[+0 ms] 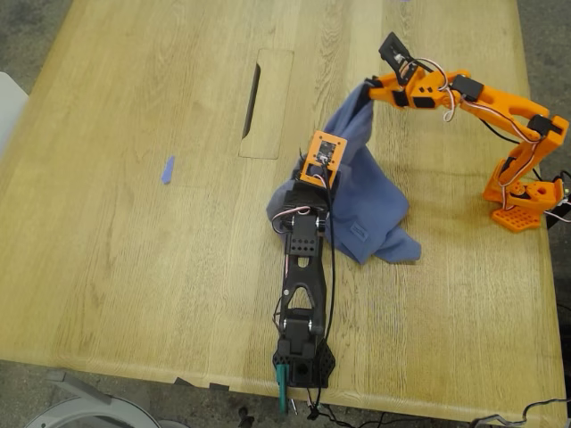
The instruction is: Fold a T-shirt
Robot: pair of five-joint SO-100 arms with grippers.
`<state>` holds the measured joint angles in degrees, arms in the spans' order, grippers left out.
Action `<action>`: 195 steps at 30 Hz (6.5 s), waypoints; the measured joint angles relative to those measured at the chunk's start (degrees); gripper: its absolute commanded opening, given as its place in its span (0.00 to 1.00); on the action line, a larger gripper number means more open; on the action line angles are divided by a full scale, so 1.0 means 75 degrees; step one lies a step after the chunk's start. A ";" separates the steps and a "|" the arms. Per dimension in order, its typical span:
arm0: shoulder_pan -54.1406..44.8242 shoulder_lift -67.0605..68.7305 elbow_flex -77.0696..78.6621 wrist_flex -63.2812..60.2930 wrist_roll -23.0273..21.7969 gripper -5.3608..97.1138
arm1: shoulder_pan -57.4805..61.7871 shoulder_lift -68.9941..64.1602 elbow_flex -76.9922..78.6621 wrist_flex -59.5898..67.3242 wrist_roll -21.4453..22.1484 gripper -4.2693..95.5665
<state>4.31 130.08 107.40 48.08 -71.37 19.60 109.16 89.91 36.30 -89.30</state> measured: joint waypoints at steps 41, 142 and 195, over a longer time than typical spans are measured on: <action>0.5051 0.1641 0.4219 -0.1324 -0.2426 0.06 | -0.2250 0.7113 0.9598 -0.0727 0.0035 0.08; 0.1887 0.1078 0.6551 -0.3445 -0.2754 0.09 | -0.4043 0.2285 0.9328 -0.5895 -0.0094 0.08; 0.2461 -0.0492 0.5344 -0.3879 -0.2344 0.05 | -0.3914 0.0176 0.5836 -0.4746 -0.0316 0.08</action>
<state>22.76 126.39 147.48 18.98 -88.95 -9.76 110.48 133.68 0.70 -91.67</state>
